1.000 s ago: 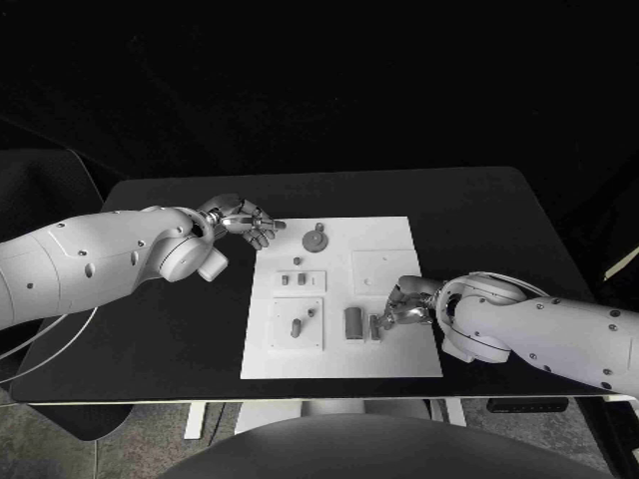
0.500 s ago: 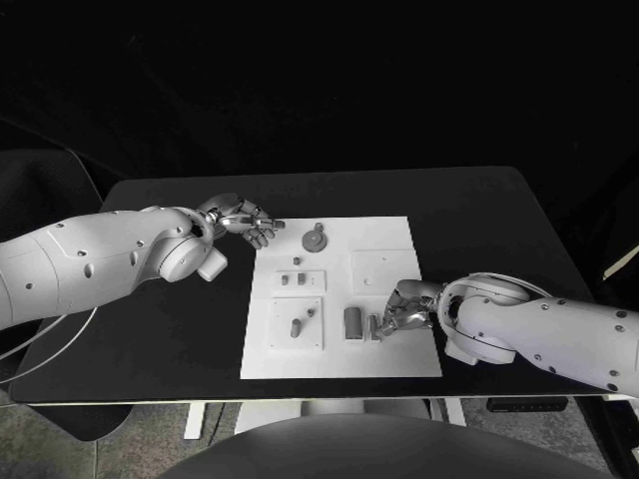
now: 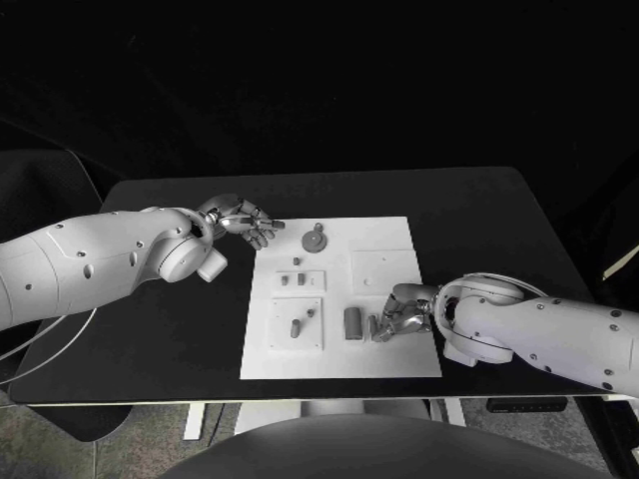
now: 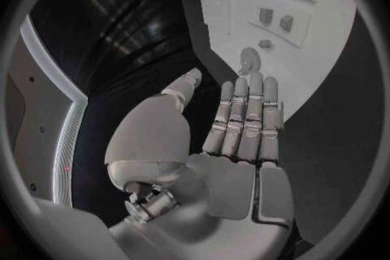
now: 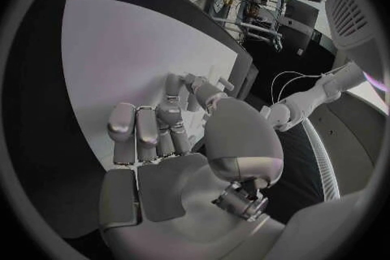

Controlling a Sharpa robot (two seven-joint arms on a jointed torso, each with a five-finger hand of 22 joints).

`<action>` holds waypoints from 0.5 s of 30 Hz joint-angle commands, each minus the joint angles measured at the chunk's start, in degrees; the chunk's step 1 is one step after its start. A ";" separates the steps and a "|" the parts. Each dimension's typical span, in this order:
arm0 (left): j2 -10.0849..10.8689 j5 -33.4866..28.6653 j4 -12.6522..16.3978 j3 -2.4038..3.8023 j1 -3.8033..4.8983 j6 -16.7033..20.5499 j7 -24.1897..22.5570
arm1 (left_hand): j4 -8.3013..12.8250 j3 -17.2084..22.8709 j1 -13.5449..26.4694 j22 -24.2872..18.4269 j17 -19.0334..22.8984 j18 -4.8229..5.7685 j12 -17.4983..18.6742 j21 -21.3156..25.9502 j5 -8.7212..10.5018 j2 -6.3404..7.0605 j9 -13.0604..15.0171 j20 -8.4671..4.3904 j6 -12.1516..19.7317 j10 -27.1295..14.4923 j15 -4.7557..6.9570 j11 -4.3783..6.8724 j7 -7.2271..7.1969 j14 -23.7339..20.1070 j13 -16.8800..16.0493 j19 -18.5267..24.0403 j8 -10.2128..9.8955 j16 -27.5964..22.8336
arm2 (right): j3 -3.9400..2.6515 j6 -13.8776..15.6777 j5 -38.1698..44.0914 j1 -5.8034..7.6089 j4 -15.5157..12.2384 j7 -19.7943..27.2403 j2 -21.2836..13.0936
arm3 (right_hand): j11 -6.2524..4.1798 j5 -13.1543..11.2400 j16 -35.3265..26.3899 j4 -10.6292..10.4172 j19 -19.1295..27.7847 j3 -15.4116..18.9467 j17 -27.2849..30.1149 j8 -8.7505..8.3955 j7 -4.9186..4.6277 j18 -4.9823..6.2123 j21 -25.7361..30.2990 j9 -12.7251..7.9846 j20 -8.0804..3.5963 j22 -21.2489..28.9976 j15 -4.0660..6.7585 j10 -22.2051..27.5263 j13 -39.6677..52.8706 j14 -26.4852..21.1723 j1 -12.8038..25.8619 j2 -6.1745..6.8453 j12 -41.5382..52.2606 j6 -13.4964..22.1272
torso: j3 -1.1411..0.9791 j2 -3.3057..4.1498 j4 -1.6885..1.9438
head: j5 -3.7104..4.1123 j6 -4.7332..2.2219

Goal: Assemble the parts on the task board

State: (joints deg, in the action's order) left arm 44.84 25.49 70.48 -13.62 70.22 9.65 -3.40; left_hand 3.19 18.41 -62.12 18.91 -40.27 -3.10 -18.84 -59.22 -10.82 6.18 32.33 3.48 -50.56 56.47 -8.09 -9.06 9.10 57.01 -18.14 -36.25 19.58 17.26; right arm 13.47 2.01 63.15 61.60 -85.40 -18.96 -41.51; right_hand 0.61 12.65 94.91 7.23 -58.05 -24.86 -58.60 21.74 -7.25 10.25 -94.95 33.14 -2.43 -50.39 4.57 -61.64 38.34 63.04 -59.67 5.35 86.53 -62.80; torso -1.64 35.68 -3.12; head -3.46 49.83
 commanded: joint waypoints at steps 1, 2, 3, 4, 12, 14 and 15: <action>-0.04 0.08 0.18 0.04 0.06 -0.12 -0.53 | 0.05 -0.38 0.40 0.10 0.07 -0.99 0.05 0.17 0.13 -0.10 -0.08 -0.04 -0.50 0.10 -0.06 0.17 -0.03 -0.42 -0.07 0.41 -0.21 -0.17 | 0.00 -0.88 0.21 -0.08 0.29 -0.04 0.31 | -0.01 -0.25 4.64 0.29 -0.32 -0.24 -0.07 0.03 -0.05 4.75 -6.17 -0.06 -0.04 0.06 0.22 -0.13 0.06 0.06 -0.82 -0.18 0.18 -0.37 | 0.01 -0.01 0.01 | -0.05 -0.01; -0.04 0.08 0.18 0.04 0.06 -0.12 -0.52 | 0.05 -0.38 0.40 0.10 0.07 -0.99 0.05 0.17 0.13 -0.10 -0.08 -0.04 -0.50 0.10 -0.06 0.17 -0.03 -0.42 -0.07 0.41 -0.21 -0.17 | 0.00 -0.77 0.21 -0.10 0.39 -0.18 0.36 | -0.01 -0.25 4.64 0.27 -0.32 -0.30 -0.07 0.03 -0.05 4.75 -6.16 -0.06 -0.04 0.07 0.23 -0.12 0.06 0.06 -0.90 -0.27 0.17 -0.39 | 0.00 -0.01 0.02 | -0.04 -0.01; -0.04 0.08 0.18 0.04 0.06 -0.12 -0.51 | 0.05 -0.38 0.40 0.10 0.07 -0.99 0.05 0.17 0.13 -0.10 -0.08 -0.04 -0.50 0.10 -0.06 0.17 -0.03 -0.42 -0.07 0.41 -0.21 -0.17 | 0.00 -0.76 0.21 -0.11 0.49 -0.20 0.40 | -0.01 -0.26 4.63 0.22 -0.34 -0.42 -0.07 0.06 -0.04 4.75 -6.16 -0.06 -0.05 0.08 0.24 -0.12 0.06 0.07 -1.06 -0.52 0.16 -0.44 | 0.01 -0.01 0.01 | -0.04 -0.01; -0.03 0.08 0.19 0.04 0.06 -0.12 -0.50 | 0.05 -0.38 0.40 0.10 0.07 -0.99 0.05 0.17 0.13 -0.10 -0.08 -0.04 -0.50 0.10 -0.06 0.17 -0.03 -0.42 -0.07 0.41 -0.21 -0.17 | 0.00 -0.70 0.21 -0.11 0.58 -0.28 0.44 | -0.02 -0.25 4.63 0.17 -0.35 -0.61 -0.07 0.09 -0.04 4.75 -6.16 -0.06 -0.07 0.09 0.25 -0.12 0.06 0.08 -1.31 -0.92 0.16 -0.51 | 0.00 -0.01 0.01 | -0.06 -0.04; 0.00 0.08 0.19 0.04 0.06 -0.18 -0.40 | 0.06 -0.39 0.39 0.10 0.07 -0.99 0.05 0.17 0.13 -0.10 -0.08 -0.04 -0.49 0.11 -0.06 0.17 -0.03 -0.42 -0.07 0.41 -0.22 -0.16 | 0.00 -1.09 0.72 -0.25 1.45 -1.18 1.08 | -0.06 -0.22 4.63 0.14 -0.40 -1.18 -0.09 0.21 0.01 4.75 -6.18 -0.04 -0.12 0.11 0.30 -0.18 0.07 0.12 -2.07 -2.23 0.16 -0.74 | -0.02 0.02 0.01 | -0.07 0.05; 0.00 0.08 0.19 0.04 0.06 -0.18 -0.39 | 0.06 -0.39 0.39 0.10 0.07 -0.99 0.05 0.17 0.13 -0.10 -0.08 -0.04 -0.49 0.11 -0.06 0.17 -0.03 -0.41 -0.07 0.41 -0.22 -0.16 | 0.00 -1.32 1.17 -0.32 1.65 -1.65 1.16 | -0.06 -0.22 4.64 0.15 -0.40 -1.21 -0.10 0.23 0.02 4.75 -6.18 -0.03 -0.12 0.11 0.30 -0.18 0.07 0.12 -2.12 -2.28 0.16 -0.76 | -0.03 0.02 0.01 | -0.10 0.05; 0.02 0.08 0.20 0.04 0.06 -0.10 -0.39 | 0.06 -0.39 0.39 0.10 0.07 -0.99 0.05 0.17 0.13 -0.10 -0.08 -0.04 -0.49 0.11 -0.06 0.17 -0.03 -0.41 -0.07 0.41 -0.22 -0.16 | 0.00 -1.35 1.47 -0.33 1.72 -1.84 1.17 | -0.07 -0.21 4.64 0.18 -0.40 -1.26 -0.10 0.24 0.03 4.75 -6.18 -0.03 -0.13 0.11 0.30 -0.19 0.08 0.12 -2.20 -2.37 0.17 -0.79 | -0.04 0.01 0.01 | -0.09 0.06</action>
State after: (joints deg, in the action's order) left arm 44.88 25.49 70.52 -13.62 70.22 9.63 -3.35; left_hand 3.19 18.41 -62.12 18.90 -40.28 -3.10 -18.84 -59.22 -10.82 6.18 32.33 3.48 -50.56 56.47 -8.09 -9.06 9.10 57.01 -18.13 -36.25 19.58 17.26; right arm 13.39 1.76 63.29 61.40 -83.91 -19.46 -40.32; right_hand 0.61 12.64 94.91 7.33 -58.05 -25.83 -58.64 21.74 -7.17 10.25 -94.95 33.15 -2.41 -50.33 4.47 -61.64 38.33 63.14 -62.27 2.75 86.53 -63.12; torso -1.66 35.68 -3.10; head -3.54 49.87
